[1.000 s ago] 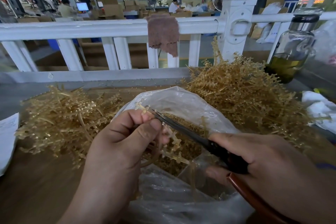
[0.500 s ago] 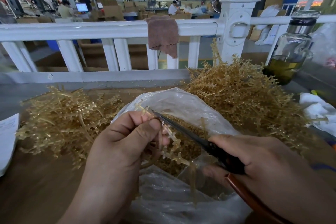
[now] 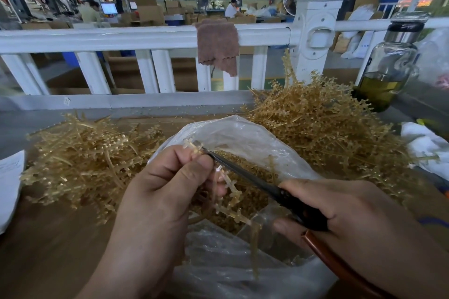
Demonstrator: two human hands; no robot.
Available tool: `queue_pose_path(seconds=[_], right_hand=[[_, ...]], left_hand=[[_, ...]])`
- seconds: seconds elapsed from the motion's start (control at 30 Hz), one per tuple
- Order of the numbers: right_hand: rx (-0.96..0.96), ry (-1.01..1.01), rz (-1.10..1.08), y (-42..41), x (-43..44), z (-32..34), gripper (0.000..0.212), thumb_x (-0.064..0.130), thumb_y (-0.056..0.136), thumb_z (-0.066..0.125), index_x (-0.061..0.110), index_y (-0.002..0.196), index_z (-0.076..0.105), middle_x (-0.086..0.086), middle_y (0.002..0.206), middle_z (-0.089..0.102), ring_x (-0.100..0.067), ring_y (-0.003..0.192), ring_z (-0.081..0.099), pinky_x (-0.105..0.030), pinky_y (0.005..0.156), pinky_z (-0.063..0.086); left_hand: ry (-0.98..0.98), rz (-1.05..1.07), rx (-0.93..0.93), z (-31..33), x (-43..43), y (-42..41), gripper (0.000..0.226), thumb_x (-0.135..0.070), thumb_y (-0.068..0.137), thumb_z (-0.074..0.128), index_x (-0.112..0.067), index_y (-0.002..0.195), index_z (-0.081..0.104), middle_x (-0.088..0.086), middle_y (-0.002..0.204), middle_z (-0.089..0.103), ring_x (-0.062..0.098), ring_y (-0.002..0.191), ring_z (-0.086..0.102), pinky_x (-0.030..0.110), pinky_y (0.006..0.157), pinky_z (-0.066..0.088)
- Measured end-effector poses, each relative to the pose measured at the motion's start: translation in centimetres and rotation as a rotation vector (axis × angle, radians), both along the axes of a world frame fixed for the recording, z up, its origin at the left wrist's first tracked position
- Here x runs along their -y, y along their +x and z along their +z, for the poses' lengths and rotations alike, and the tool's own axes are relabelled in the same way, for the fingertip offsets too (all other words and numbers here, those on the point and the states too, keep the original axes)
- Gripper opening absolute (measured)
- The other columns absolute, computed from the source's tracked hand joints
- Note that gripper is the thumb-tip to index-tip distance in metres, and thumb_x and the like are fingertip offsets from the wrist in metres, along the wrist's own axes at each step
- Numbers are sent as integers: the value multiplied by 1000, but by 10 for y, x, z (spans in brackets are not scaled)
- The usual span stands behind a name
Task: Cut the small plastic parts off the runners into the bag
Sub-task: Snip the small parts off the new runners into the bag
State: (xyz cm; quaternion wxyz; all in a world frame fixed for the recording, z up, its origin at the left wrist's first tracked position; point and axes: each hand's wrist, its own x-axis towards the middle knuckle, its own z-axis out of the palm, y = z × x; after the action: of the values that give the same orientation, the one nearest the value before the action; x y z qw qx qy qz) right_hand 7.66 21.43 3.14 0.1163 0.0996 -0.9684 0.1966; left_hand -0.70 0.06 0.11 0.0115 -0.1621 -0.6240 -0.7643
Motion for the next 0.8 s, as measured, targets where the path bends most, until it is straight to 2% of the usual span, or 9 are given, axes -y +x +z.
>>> queue_pose_path(seconds=[0.23, 0.33, 0.47, 0.6, 0.7, 0.8], right_hand=[[0, 19, -1, 0, -4, -2, 49, 72, 82, 43, 28, 89, 64, 17, 69, 58, -1, 65, 57, -21, 57, 44], [-5, 13, 2, 0, -5, -1, 46, 75, 82, 44, 34, 92, 62, 19, 72, 59, 3, 66, 57, -18, 58, 44], [30, -6, 7, -1, -5, -3, 56, 83, 77, 39, 37, 101, 60, 21, 82, 63, 4, 74, 60, -22, 63, 48], [0, 10, 16, -2, -6, -4, 50, 75, 82, 44, 30, 93, 63, 18, 72, 59, 2, 67, 58, -18, 59, 44], [3, 3, 20, -1, -6, -1, 44, 70, 85, 47, 28, 84, 60, 16, 66, 55, 1, 60, 55, -16, 52, 38], [-8, 3, 4, 0, -5, -1, 40, 69, 85, 47, 31, 81, 55, 16, 66, 54, 2, 60, 54, -15, 51, 37]], left_hand=[[-23, -12, -17, -1, -2, -1, 26, -47, 72, 72, -21, 70, 67, 11, 72, 72, 23, 68, 70, 31, 63, 57], [-7, -11, -3, -2, -2, -1, 27, -48, 73, 70, -21, 71, 67, 10, 73, 72, 24, 68, 70, 33, 63, 56], [-33, -37, -47, 0, -2, 0, 24, -47, 78, 68, -24, 72, 68, 5, 71, 71, 21, 69, 70, 27, 60, 56], [-44, -30, -90, 0, -4, 1, 19, -33, 88, 66, -26, 70, 68, 3, 69, 69, 19, 68, 68, 24, 58, 54], [-21, -35, -63, 1, -6, 2, 20, -33, 87, 63, -25, 69, 67, 3, 69, 69, 19, 67, 69, 25, 58, 55], [3, -51, -24, 3, -7, 2, 19, -34, 85, 64, -26, 68, 66, 6, 70, 70, 19, 68, 69, 26, 58, 56]])
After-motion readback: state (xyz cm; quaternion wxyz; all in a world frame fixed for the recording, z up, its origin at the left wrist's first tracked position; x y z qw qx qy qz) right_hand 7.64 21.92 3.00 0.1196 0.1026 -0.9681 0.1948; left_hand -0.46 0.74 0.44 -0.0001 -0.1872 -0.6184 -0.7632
